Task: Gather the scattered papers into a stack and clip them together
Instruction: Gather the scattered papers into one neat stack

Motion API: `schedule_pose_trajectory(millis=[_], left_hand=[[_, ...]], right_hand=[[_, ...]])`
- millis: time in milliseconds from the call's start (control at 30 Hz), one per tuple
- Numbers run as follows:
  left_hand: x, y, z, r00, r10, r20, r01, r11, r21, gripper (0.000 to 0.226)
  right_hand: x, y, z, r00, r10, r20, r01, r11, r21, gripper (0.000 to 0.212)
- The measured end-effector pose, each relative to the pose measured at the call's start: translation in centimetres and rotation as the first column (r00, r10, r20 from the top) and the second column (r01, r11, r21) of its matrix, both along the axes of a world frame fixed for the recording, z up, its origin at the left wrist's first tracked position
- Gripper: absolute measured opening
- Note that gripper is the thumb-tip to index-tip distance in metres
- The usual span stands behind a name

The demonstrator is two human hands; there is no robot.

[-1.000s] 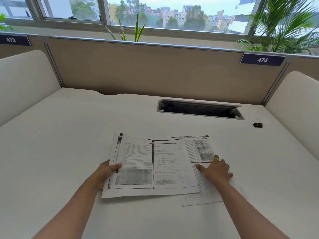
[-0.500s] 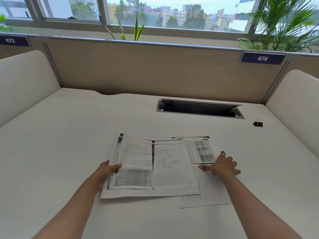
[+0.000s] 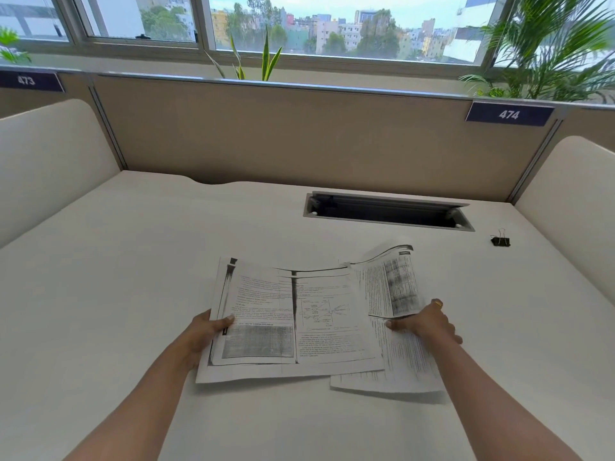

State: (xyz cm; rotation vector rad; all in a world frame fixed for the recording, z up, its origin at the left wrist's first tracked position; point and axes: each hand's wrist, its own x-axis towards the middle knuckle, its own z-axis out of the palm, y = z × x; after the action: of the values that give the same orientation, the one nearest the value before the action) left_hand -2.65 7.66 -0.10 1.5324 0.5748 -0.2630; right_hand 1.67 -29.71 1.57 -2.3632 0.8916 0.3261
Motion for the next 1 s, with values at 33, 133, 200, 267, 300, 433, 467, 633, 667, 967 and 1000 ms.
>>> schedule_pose_trajectory(millis=[33, 133, 200, 267, 300, 433, 467, 633, 667, 967, 1000], left_hand=[[0.0, 0.0, 0.0, 1.0, -0.001, -0.002, 0.001, 1.0, 0.001, 0.036], [0.0, 0.1, 0.0, 1.0, -0.005, -0.011, 0.005, 1.0, 0.009, 0.036], [0.0, 0.1, 0.0, 1.0, -0.001, -0.013, 0.002, 1.0, 0.016, 0.037], [0.0, 0.0, 0.0, 1.0, 0.001, -0.011, -0.001, 1.0, 0.014, 0.036], [0.1, 0.1, -0.1, 1.0, 0.0, -0.01, 0.0, 1.0, 0.014, 0.036], [0.1, 0.2, -0.2, 1.0, 0.001, -0.01, 0.0, 1.0, 0.021, 0.037], [0.0, 0.1, -0.1, 1.0, -0.001, -0.013, 0.002, 1.0, 0.026, 0.037], [0.0, 0.1, -0.2, 1.0, 0.006, -0.014, -0.005, 1.0, 0.01, 0.036], [-0.1, 0.1, 0.0, 1.0, 0.009, -0.017, -0.009, 1.0, 0.007, 0.037], [0.1, 0.2, -0.3, 1.0, 0.017, -0.001, -0.017, 1.0, -0.007, 0.041], [0.1, 0.3, -0.3, 1.0, 0.017, -0.001, -0.017, 1.0, -0.008, 0.046]], right_hand=[[0.0, -0.1, -0.2, 1.0, -0.016, 0.016, 0.015, 1.0, 0.025, 0.114], [-0.2, -0.2, -0.6, 0.992, -0.096, 0.082, 0.089, 0.993, 0.081, 0.088], [-0.2, -0.2, -0.8, 0.977, -0.151, 0.154, 0.132, 0.983, 0.126, 0.075], [-0.1, -0.4, -1.0, 0.957, -0.183, 0.226, 0.147, 0.975, 0.168, 0.065], [-0.1, -0.5, -0.9, 0.947, -0.189, 0.261, 0.148, 0.974, 0.169, 0.06], [0.3, -0.7, 0.4, 0.88, -0.221, 0.421, 0.17, 0.973, 0.155, 0.04], [0.4, -0.5, 0.9, 0.856, -0.232, 0.463, 0.178, 0.971, 0.157, 0.033], [1.1, 0.4, 3.5, 0.708, -0.298, 0.64, 0.223, 0.955, 0.198, 0.023], [1.2, 0.6, 4.1, 0.671, -0.303, 0.677, 0.22, 0.953, 0.208, 0.023], [2.2, 3.1, 8.7, 0.326, -0.329, 0.886, 0.041, 0.942, 0.334, 0.024], [2.2, 3.5, 9.1, 0.308, -0.334, 0.891, 0.021, 0.938, 0.345, 0.025]])
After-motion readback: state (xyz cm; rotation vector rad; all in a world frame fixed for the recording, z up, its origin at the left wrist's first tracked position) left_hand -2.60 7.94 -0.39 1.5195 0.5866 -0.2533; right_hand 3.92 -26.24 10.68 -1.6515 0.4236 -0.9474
